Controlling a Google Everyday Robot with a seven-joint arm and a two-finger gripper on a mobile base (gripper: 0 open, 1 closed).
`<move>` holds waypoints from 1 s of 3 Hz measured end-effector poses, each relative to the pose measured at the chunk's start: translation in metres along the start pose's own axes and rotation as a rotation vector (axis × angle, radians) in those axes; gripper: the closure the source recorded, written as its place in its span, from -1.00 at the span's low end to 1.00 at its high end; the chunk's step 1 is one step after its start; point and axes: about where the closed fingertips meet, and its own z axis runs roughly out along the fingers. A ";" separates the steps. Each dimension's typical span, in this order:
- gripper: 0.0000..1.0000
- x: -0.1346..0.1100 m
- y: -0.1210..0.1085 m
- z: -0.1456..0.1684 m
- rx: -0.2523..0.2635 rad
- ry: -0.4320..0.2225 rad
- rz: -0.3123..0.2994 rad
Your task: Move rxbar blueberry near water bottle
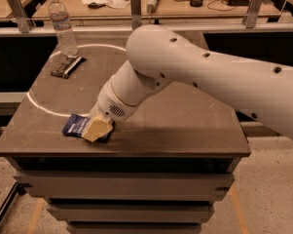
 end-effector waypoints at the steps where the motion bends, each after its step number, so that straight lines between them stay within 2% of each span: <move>1: 1.00 0.003 -0.029 -0.024 0.043 -0.020 0.016; 2: 1.00 0.003 -0.075 -0.056 0.083 -0.052 0.018; 3: 1.00 -0.010 -0.125 -0.085 0.129 -0.075 0.009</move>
Offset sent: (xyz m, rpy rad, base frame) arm 0.1469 -0.0803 0.0964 0.1131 -0.1299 -0.1213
